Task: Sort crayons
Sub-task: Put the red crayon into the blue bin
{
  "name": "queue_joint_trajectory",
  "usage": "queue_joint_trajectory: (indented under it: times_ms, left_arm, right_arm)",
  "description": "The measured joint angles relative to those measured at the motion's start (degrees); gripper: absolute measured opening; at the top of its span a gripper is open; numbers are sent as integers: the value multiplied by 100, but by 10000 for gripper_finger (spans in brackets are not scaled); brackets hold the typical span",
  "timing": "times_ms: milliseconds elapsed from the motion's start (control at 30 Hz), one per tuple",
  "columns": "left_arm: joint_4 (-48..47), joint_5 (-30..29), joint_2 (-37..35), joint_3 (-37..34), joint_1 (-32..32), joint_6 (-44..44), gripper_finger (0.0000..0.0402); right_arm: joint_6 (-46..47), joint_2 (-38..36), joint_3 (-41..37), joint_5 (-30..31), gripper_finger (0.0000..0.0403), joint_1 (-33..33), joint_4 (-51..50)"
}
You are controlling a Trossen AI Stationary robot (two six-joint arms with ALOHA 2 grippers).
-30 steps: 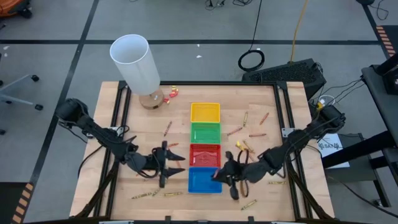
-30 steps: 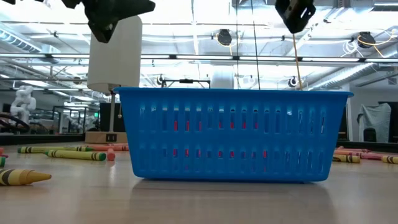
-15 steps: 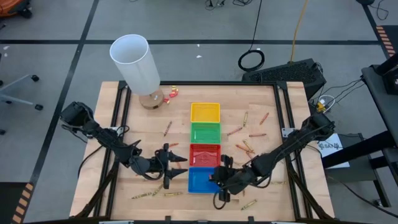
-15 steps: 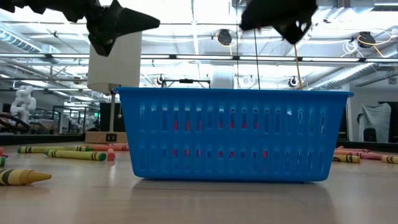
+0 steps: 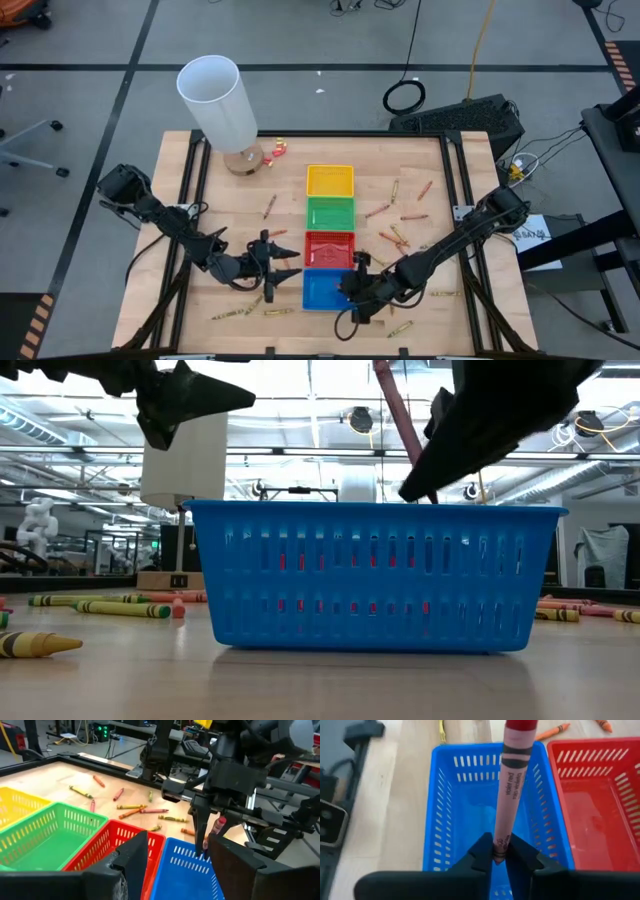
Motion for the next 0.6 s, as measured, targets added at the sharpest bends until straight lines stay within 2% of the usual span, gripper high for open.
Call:
queue_joint_trajectory:
  times_ms: [600]
  left_arm:
    - [-43, 0, 0, -2, -11, 4, 206]
  right_arm:
    - [-201, -140, 34, -12, 77, 61, -233]
